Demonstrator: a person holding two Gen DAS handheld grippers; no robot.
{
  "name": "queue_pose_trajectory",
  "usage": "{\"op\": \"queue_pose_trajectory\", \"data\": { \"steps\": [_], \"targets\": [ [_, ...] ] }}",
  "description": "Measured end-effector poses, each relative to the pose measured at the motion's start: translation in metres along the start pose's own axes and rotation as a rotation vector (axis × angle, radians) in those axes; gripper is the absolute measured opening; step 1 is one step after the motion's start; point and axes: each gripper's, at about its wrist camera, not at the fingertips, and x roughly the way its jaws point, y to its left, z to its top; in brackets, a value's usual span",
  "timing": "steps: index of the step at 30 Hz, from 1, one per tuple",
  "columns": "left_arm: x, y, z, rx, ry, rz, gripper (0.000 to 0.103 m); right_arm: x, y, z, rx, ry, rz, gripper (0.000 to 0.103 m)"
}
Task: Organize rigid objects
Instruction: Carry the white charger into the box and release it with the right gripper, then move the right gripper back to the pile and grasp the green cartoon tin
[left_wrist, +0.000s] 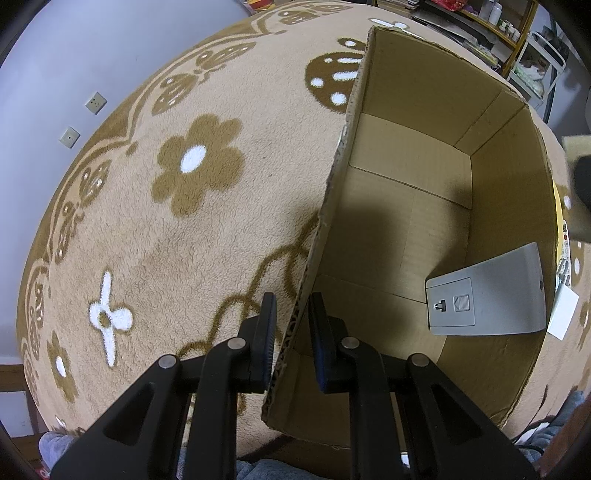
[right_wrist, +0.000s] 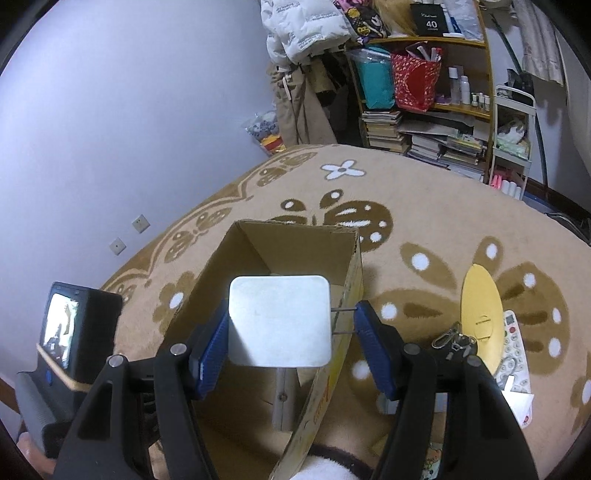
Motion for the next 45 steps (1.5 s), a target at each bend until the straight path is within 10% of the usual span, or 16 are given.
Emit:
{"op": "queue_pose_trajectory", "data": {
  "steps": [35, 45],
  "targets": [
    [0.001, 0.0, 0.002, -0.003, -0.006, 0.008, 0.017, 0.031, 0.026, 0.0, -0.064, -0.004, -0.059, 0.072],
    [-0.001, 0.003, 0.003, -0.008, -0.008, -0.006, 0.017, 0.012, 0.017, 0.007, -0.036, 0.03, -0.099, 0.091]
  ]
}}
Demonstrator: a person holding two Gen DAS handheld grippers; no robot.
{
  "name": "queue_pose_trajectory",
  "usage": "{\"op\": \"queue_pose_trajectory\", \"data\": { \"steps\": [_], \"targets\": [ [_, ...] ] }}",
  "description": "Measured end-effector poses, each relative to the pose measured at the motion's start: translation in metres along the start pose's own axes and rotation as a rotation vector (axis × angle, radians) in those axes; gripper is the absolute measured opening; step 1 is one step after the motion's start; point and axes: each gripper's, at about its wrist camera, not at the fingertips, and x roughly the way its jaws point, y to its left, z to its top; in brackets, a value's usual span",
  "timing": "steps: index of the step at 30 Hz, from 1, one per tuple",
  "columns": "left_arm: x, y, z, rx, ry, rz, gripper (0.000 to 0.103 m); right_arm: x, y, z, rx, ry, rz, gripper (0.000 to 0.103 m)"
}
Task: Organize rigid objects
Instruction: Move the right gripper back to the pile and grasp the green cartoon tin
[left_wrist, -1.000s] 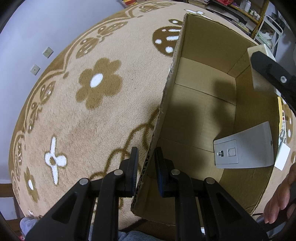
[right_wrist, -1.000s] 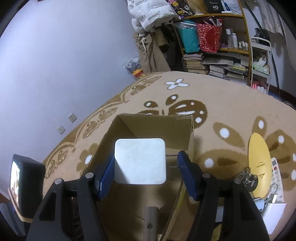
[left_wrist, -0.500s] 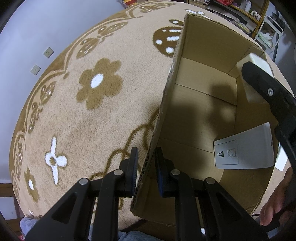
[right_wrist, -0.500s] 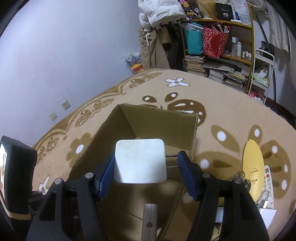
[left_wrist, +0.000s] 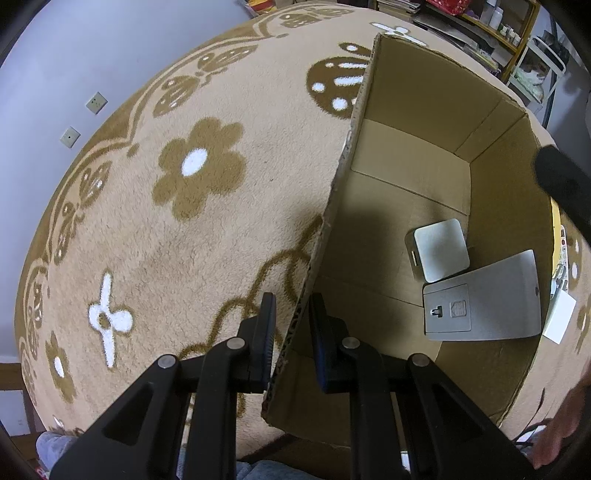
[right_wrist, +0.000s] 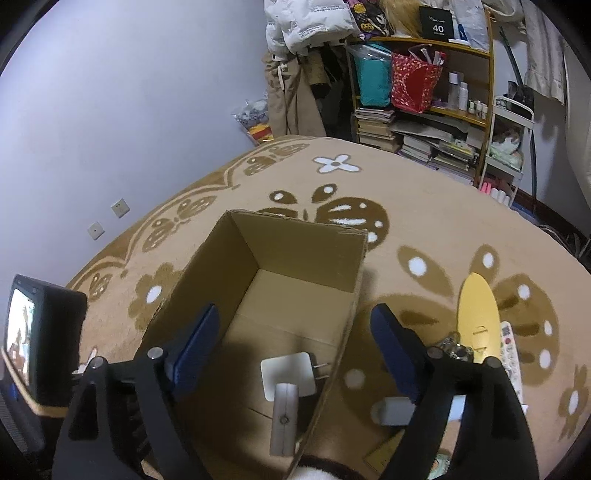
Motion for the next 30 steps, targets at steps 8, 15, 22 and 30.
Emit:
{"op": "queue_pose_trajectory", "data": {
  "steps": [8, 15, 22, 30],
  "targets": [
    [0.001, 0.0, 0.0, 0.006, -0.003, 0.005, 0.017, -0.023, -0.016, 0.002, 0.022, 0.017, -0.06, 0.093],
    [-0.003, -0.001, -0.001, 0.006, -0.012, 0.007, 0.017, -0.04, -0.036, -0.012, 0.004, 0.041, -0.104, 0.093],
    [-0.004, 0.002, -0.001, -0.005, -0.009, -0.005, 0.017, -0.051, -0.057, -0.025, 0.039, 0.063, -0.147, 0.093],
    [-0.003, 0.003, 0.0, -0.009, -0.007, -0.015, 0.017, -0.053, -0.086, -0.048, 0.103, 0.115, -0.185, 0.093]
  ]
}}
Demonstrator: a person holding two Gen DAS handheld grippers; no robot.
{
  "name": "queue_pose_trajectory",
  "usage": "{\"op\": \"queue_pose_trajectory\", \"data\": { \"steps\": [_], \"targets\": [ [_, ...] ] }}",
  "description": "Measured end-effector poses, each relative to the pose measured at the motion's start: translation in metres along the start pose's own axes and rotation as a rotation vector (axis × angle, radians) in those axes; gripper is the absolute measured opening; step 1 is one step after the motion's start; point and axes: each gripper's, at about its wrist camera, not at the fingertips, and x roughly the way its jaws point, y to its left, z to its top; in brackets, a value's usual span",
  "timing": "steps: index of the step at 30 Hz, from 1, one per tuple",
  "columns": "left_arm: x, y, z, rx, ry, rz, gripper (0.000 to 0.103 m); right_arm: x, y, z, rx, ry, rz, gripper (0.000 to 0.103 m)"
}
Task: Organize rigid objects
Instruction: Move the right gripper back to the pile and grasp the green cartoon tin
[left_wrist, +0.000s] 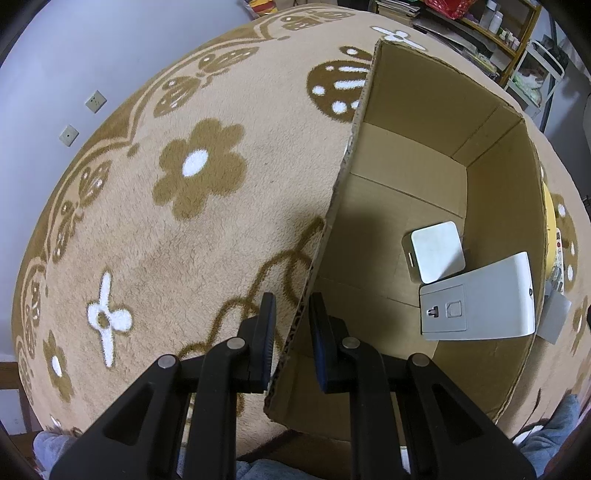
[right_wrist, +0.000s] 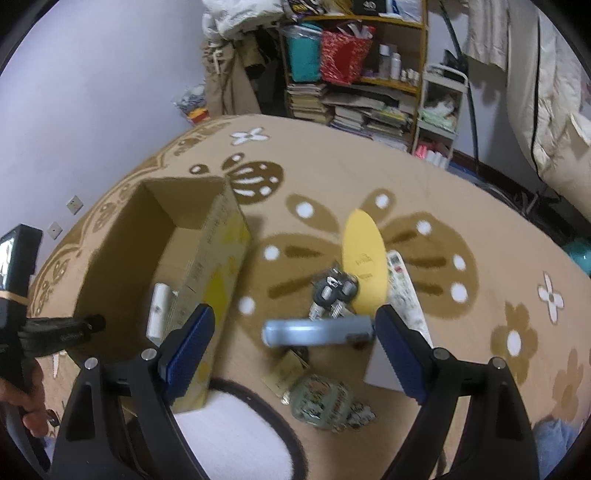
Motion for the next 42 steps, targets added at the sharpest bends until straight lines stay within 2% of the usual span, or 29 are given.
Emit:
{"op": "queue_pose_trajectory", "data": {
  "steps": [13, 15, 22, 30, 31, 32, 34, 36, 40, 42],
  "targets": [
    [-0.002, -0.006, -0.002, 0.024, -0.009, 0.01, 0.015, 0.038, -0.025, -0.045, 0.051, 0.136, -0.029, 0.091],
    [-0.001, -0.005, -0.002, 0.03, -0.01, 0.015, 0.015, 0.045, -0.028, -0.049, 0.062, 0.157, -0.025, 0.087],
    [-0.001, -0.004, -0.001, 0.027, -0.009, 0.014, 0.016, 0.066, -0.03, -0.058, 0.079, 0.237, 0.015, 0.085],
    [-0.001, -0.005, -0.001, 0.028, -0.008, 0.019, 0.016, 0.082, -0.027, -0.067, 0.089, 0.311, -0.02, 0.085],
    [-0.001, -0.006, -0.001, 0.029, -0.008, 0.02, 0.016, 0.084, -0.028, -0.068, 0.098, 0.322, -0.03, 0.084],
    [-0.001, -0.006, -0.001, 0.029, -0.008, 0.021, 0.016, 0.086, -0.028, -0.069, 0.1, 0.332, -0.044, 0.077],
    [-0.001, -0.006, -0.001, 0.027, -0.007, 0.022, 0.016, 0.086, -0.027, -0.069, 0.1, 0.335, -0.052, 0.076],
    [-0.001, -0.006, -0.001, 0.03, -0.007, 0.025, 0.016, 0.085, -0.025, -0.068, 0.096, 0.339, -0.052, 0.069],
    [-0.001, -0.006, -0.001, 0.028, -0.006, 0.024, 0.016, 0.091, -0.014, -0.071, 0.06, 0.344, -0.092, 0.069],
    [0.0, -0.006, -0.001, 0.028, -0.006, 0.023, 0.016, 0.089, -0.01, -0.071, 0.053, 0.336, -0.095, 0.063]
  ]
}}
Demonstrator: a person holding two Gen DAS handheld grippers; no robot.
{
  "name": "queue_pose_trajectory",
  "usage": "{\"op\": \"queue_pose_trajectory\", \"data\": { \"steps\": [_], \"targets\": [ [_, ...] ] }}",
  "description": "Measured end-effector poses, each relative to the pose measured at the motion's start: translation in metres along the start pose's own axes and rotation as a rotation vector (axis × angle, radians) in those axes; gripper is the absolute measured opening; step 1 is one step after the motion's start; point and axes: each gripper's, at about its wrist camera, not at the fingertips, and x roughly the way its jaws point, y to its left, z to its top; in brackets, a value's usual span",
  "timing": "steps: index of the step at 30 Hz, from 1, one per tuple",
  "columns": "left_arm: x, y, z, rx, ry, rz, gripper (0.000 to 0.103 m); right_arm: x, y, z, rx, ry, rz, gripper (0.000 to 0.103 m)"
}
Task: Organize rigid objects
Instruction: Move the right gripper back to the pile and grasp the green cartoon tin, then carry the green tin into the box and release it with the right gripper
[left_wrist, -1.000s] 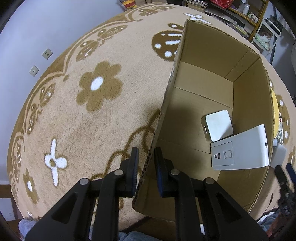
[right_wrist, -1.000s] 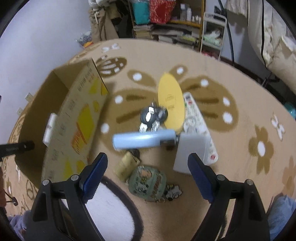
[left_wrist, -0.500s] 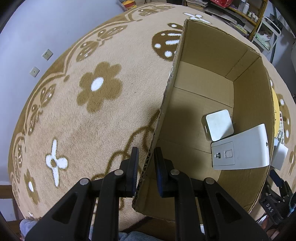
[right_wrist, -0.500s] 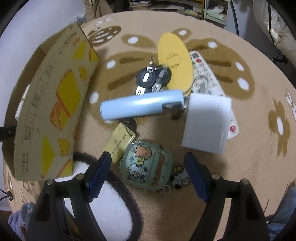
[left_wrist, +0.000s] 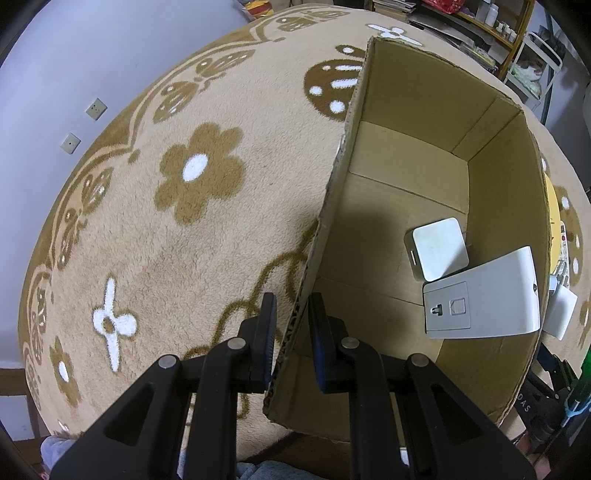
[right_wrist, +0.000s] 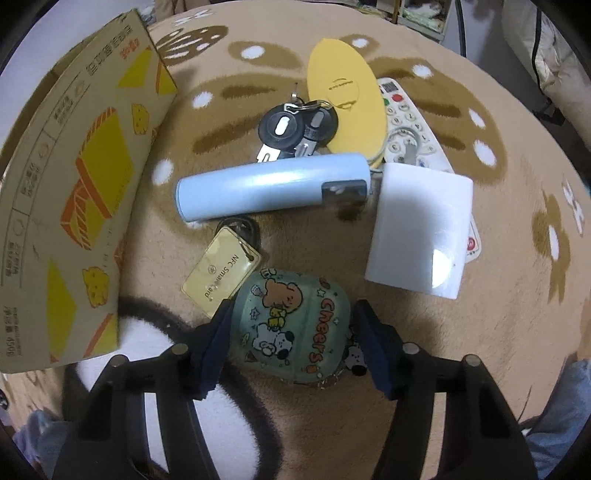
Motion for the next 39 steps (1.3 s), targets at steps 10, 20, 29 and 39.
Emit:
{"op": "queue_pose_trajectory", "data": {
  "steps": [10, 20, 29, 39],
  "targets": [
    [-0.001, 0.001, -0.001, -0.004, 0.001, -0.006, 0.016, -0.032, -0.005, 0.009, 0.055, -0.104, 0.054, 0.063],
    [-0.001, 0.0, -0.001, 0.014, -0.004, -0.002, 0.016, -0.058, -0.012, 0.012, 0.065, -0.187, 0.1, 0.063],
    [0.0, -0.001, -0.001, 0.024, -0.008, 0.007, 0.016, -0.074, -0.011, 0.033, 0.067, -0.232, 0.155, 0.063],
    [0.0, -0.004, -0.002, 0.055, -0.014, 0.017, 0.015, -0.109, 0.017, 0.045, 0.005, -0.295, 0.19, 0.063]
  ]
}}
